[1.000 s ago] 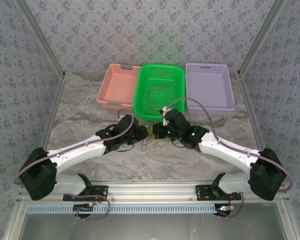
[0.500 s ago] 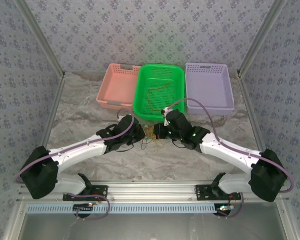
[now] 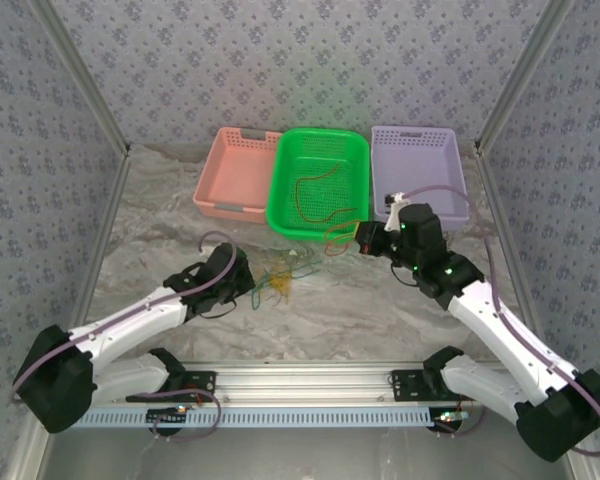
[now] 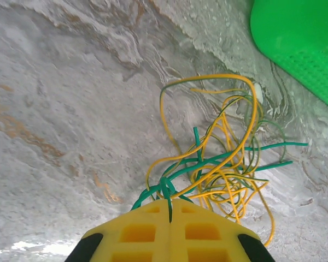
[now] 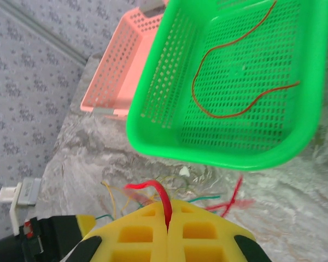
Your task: Untangle the cables
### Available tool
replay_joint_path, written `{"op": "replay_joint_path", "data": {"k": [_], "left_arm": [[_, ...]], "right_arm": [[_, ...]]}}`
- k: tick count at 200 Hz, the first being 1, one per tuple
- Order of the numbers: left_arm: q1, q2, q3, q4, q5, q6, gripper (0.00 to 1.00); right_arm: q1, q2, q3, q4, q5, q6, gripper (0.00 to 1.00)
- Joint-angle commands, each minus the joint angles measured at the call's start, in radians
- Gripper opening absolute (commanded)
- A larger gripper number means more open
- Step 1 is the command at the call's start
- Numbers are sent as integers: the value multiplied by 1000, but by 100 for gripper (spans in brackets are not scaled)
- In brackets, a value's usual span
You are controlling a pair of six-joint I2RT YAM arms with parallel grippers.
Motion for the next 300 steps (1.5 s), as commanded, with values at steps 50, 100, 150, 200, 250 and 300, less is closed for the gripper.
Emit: {"op": "replay_joint_path", "data": {"k": [50, 100, 150, 200, 250, 300], "left_arm": [[87, -89, 47, -91, 34, 82, 39], [71, -115, 208, -49, 193, 106, 50], [-124, 18, 376, 23, 262, 329, 44], [-178, 93, 371, 54, 222, 436, 50], [-189, 139, 382, 30, 179, 494, 37], [-189, 138, 425, -88, 54, 603, 3]], "right_arm": [[-95, -7, 60, -36, -187, -85, 0], [-51, 5, 15, 53, -235, -160, 0], [20, 143, 137, -37, -329, -201, 0], [84, 192, 182, -105, -342, -204, 0], [120, 218, 188, -128, -351, -217, 0], [138, 220, 197, -188, -356, -272, 0]]}}
